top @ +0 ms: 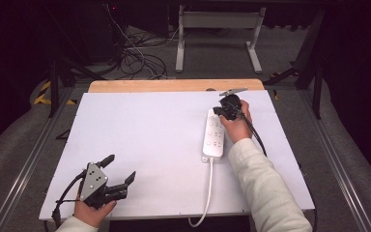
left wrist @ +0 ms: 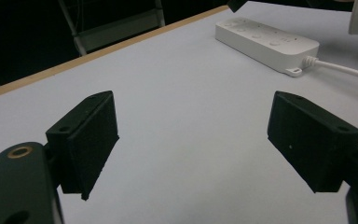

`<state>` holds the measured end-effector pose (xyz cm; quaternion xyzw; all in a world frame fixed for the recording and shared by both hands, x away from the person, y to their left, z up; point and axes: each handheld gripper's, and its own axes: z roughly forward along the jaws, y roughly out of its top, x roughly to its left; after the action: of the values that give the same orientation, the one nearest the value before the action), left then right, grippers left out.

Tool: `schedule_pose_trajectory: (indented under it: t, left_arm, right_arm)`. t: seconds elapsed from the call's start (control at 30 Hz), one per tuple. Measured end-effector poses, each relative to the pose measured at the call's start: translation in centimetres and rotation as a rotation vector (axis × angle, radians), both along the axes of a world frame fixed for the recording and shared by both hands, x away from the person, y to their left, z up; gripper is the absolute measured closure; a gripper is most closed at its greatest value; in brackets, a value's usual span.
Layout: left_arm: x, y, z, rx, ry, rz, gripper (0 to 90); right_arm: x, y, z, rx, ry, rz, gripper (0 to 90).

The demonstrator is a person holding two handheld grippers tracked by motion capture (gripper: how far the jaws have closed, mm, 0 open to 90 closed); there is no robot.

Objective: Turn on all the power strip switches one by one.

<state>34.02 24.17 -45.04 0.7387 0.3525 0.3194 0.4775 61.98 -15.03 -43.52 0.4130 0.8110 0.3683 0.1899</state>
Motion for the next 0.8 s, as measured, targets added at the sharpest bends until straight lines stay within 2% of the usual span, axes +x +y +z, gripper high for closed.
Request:
schedule_pose_trajectory:
  t: [0.17,0.33,0.53,0.7,0.8]
  left_arm:
    - [0.0,-0.1,0.0,0.002,0.0,0.002,16.5]
    - [-0.1,0.1,0.0,0.01,-0.005,0.006,16.5]
    - [-0.1,0.0,0.0,0.002,-0.002,0.005,16.5]
    - [-0.1,0.0,0.1,0.005,-0.006,0.007,16.5]
    - [-0.1,0.0,0.1,-0.001,-0.008,0.008,16.5]
  right_arm:
    - [-1.9,0.7,1.9,-0.001,-0.067,0.063,85.0]
    - [-3.5,0.9,3.3,0.019,-0.097,0.11,78.7]
    - [-5.3,0.5,4.5,0.038,-0.123,0.144,72.8]
    - [-6.9,-0.5,5.0,0.08,-0.142,0.183,68.0]
    - [-8.1,-1.2,5.1,0.112,-0.154,0.211,61.1]
